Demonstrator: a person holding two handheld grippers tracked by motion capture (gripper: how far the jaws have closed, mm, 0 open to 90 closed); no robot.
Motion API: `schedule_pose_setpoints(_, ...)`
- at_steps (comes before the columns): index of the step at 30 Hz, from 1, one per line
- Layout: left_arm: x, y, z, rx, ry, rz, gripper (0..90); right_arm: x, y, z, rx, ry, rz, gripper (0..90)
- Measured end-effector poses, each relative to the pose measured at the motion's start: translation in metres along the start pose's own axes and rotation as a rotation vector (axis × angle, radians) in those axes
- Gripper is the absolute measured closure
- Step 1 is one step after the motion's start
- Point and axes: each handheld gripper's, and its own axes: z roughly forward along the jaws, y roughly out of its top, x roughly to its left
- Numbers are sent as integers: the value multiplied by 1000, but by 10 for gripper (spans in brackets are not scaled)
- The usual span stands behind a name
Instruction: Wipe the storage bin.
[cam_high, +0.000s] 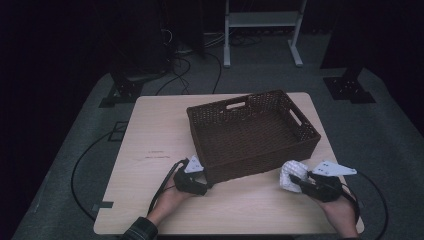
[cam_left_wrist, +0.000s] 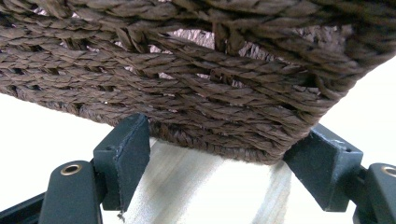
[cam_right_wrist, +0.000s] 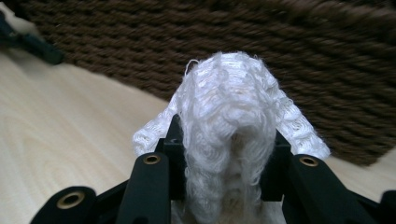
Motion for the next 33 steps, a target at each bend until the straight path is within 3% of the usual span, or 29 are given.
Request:
schedule_pose_setpoints(13,0,0,0,0,4,-2,236,-39,13,-21,-45,-121,47,634)
schedule_pose_setpoints(33,0,0,0,0,3,-2,236,-79,21,-27,-45,-221,106,635)
